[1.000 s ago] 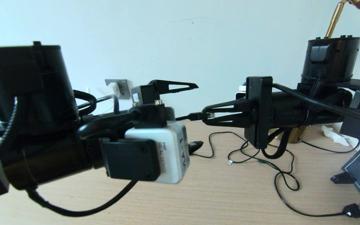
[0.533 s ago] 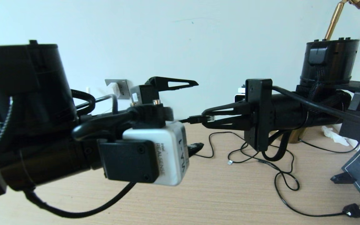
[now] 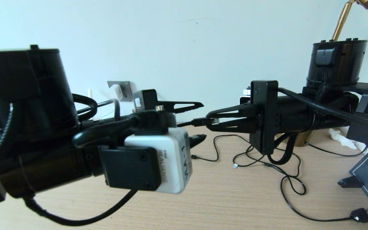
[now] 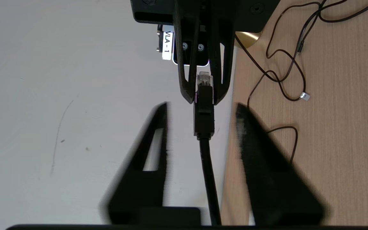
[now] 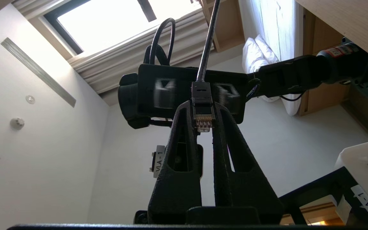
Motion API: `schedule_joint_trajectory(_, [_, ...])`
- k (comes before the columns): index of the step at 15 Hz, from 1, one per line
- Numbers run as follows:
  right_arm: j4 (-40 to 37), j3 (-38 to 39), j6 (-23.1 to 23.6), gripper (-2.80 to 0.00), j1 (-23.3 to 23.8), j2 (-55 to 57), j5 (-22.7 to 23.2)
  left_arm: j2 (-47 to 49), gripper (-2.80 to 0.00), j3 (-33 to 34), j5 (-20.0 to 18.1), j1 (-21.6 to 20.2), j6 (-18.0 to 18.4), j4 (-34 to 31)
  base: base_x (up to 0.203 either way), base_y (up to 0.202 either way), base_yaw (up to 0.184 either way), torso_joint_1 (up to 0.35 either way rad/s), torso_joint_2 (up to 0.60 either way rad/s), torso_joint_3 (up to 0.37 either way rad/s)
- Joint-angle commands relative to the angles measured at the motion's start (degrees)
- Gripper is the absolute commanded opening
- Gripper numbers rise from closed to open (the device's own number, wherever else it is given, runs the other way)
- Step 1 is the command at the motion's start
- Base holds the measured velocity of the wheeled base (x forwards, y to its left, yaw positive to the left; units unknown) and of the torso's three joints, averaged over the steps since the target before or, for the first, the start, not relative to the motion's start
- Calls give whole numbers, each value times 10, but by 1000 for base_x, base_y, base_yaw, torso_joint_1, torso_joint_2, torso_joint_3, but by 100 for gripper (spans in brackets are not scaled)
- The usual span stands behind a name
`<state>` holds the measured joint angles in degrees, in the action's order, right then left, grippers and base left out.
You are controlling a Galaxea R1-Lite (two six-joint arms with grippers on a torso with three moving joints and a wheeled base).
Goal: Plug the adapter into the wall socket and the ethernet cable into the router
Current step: Hand it to the other hand, then align cable and router interface
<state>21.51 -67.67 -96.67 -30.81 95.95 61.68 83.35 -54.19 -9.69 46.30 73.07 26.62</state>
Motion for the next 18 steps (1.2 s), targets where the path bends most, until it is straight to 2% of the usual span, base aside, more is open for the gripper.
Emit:
schedule_joint_trajectory(1, [1, 0, -5, -280, 0, 0, 4, 1, -280, 1, -1, 0, 4, 2, 0, 0, 0, 0, 0, 0])
schedule_joint_trajectory(7, [1, 0, -4, -280, 0, 0, 4, 0, -280, 6, -1, 0, 4, 2, 0, 0, 0, 0, 0, 0])
schedule_joint_trajectory(8, [1, -1, -4, 0, 0, -1, 4, 0, -280, 7, -1, 0, 4, 2, 0, 0, 0, 0, 0, 0])
schedule_joint_trajectory(12, [0, 4, 14, 0, 0, -3, 1, -8, -280, 15, 0, 0, -1, 1, 0, 0, 0, 0, 0, 0])
schedule_joint_trajectory(14, [0, 24, 40, 0, 7, -24, -16, -28, -280, 35, 9, -6, -47, 1, 0, 0, 0, 0, 0, 0])
schedule_joint_trajectory(16, [-1, 57, 93, 0, 40, -65, -53, -43, -280, 55, 28, -52, -114, 2, 0, 0, 0, 0, 0, 0])
schedule_joint_trajectory(18, [-3, 115, 180, 0, 83, -119, -94, -53, -280, 62, 37, -117, -167, 1, 0, 0, 0, 0, 0, 0])
